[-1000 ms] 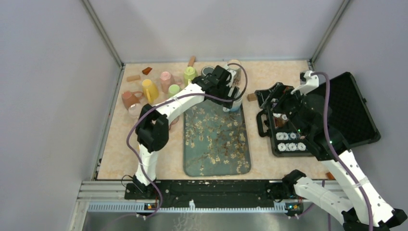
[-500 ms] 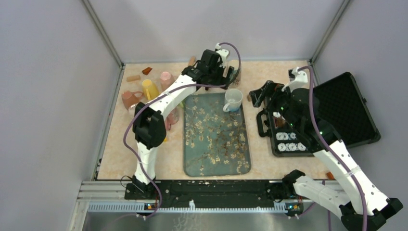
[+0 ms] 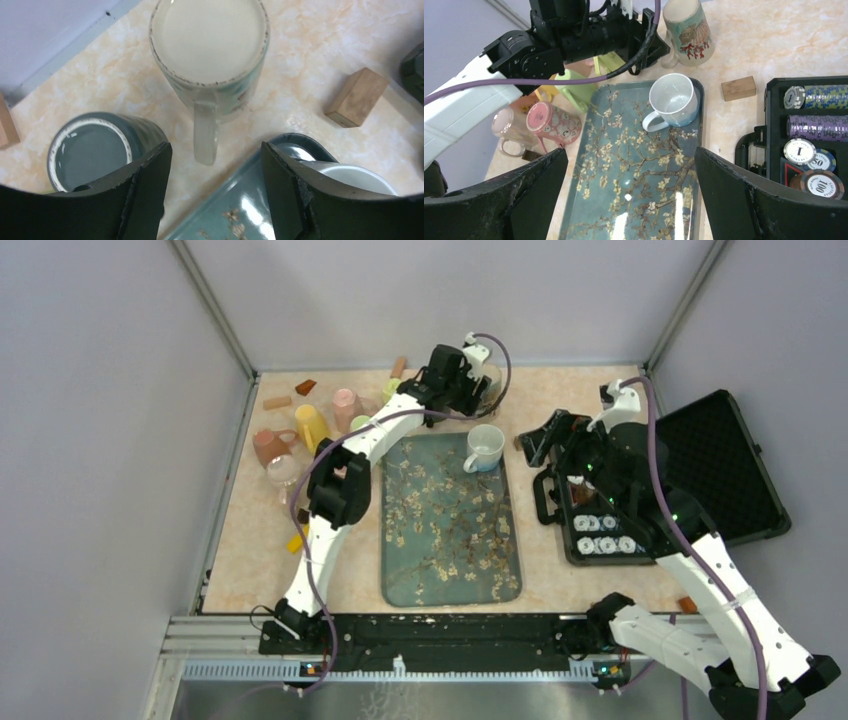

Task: Turn the mug right side up
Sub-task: Turn over the cup at the corner of the board.

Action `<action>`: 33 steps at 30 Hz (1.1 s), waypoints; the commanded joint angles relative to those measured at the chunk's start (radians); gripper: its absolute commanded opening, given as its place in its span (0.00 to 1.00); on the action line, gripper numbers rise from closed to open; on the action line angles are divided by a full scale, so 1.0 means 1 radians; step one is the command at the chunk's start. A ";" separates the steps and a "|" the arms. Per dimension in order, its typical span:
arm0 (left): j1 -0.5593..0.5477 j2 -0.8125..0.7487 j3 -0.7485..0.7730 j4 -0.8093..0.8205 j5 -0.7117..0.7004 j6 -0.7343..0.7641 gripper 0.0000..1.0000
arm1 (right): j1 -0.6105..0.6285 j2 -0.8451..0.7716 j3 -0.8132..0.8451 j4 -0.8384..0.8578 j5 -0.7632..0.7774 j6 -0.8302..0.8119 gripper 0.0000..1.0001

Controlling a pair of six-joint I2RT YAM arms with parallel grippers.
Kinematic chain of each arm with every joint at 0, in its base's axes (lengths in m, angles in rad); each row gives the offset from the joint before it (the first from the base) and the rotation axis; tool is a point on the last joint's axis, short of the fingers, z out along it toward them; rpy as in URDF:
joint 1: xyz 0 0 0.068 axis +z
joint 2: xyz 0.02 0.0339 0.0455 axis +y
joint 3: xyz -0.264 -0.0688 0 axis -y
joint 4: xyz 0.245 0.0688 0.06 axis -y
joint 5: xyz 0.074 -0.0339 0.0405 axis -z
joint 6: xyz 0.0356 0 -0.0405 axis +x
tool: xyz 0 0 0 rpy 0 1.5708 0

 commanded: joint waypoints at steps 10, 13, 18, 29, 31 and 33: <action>0.035 0.128 0.124 0.155 0.069 0.079 0.55 | -0.003 -0.009 0.037 -0.023 -0.014 -0.001 0.99; 0.035 0.144 0.131 0.162 0.099 0.076 0.52 | -0.003 0.003 0.041 -0.026 -0.020 -0.002 0.99; 0.035 0.168 0.137 0.169 0.128 0.061 0.51 | -0.003 0.005 0.034 -0.023 -0.017 -0.001 0.99; 0.034 0.209 0.146 0.192 0.150 0.034 0.41 | -0.003 0.003 0.027 -0.026 -0.012 -0.001 0.99; 0.034 0.212 0.147 0.191 0.154 0.033 0.38 | -0.004 0.002 0.022 -0.022 -0.011 -0.001 0.99; 0.034 0.216 0.147 0.194 0.158 0.033 0.33 | -0.004 0.008 0.025 -0.027 -0.008 -0.001 0.99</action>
